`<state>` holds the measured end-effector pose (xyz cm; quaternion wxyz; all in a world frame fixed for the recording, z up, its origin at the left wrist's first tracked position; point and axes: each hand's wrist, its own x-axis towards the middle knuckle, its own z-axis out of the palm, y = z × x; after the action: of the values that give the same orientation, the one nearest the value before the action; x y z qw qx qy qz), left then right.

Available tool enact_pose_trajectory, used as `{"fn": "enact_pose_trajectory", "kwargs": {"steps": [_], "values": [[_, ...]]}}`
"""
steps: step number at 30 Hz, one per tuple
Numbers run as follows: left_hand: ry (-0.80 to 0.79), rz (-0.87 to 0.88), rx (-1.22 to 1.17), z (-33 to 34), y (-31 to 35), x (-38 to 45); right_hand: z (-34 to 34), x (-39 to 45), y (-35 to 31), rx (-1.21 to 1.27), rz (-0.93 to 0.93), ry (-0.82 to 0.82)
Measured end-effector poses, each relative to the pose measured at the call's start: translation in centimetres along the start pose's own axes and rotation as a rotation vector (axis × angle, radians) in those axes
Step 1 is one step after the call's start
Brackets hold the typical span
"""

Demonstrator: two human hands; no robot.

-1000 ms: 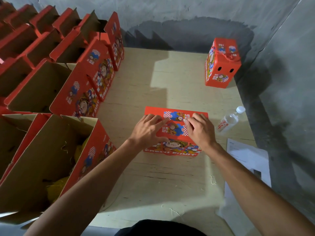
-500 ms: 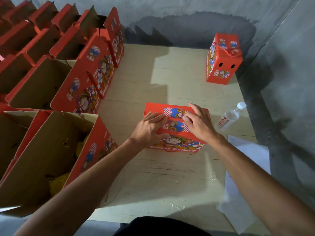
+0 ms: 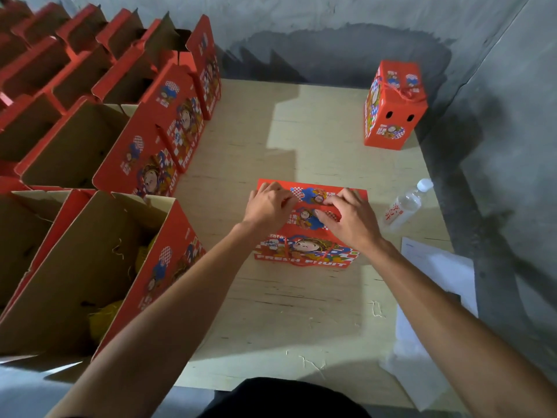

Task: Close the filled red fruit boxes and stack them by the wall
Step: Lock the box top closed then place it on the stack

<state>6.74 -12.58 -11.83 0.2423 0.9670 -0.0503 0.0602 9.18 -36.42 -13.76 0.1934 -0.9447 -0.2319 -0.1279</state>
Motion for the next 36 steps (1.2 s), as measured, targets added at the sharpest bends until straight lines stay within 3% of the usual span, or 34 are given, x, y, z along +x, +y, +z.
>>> {"fn": "enact_pose_trajectory", "kwargs": {"steps": [7, 13, 16, 19, 23, 26, 32, 36], "values": [[-0.353, -0.062, -0.104, -0.7, 1.1, 4.3, 0.8, -0.6, -0.5, 0.012, -0.026, 0.127], [-0.428, -0.106, 0.054, 1.0, 1.3, 3.0, 0.4, -0.3, -0.7, 0.046, -0.090, 0.092], [-0.353, -0.177, 0.111, 1.2, 1.7, 1.9, -0.1, -0.3, -0.7, 0.047, -0.097, 0.038], [-0.218, -0.415, 0.064, 0.7, 2.5, 0.9, -0.5, 0.0, -0.5, 0.092, -0.051, -0.054], [-0.105, -0.814, -0.313, 0.0, 1.9, -0.1, -1.0, 0.7, -0.5, 0.236, 0.048, -0.156], [-0.044, -0.838, -0.352, 0.3, 1.3, 0.0, -1.8, 1.7, -0.5, 0.330, 0.093, -0.257], [-0.009, -0.840, -0.495, 0.0, 1.0, -0.2, -1.4, 3.0, -1.5, 0.153, 0.020, -0.241], [-0.026, -0.853, -0.494, -0.1, 1.2, 0.3, 0.0, 3.2, -1.9, 0.259, 0.134, -0.288]]}}
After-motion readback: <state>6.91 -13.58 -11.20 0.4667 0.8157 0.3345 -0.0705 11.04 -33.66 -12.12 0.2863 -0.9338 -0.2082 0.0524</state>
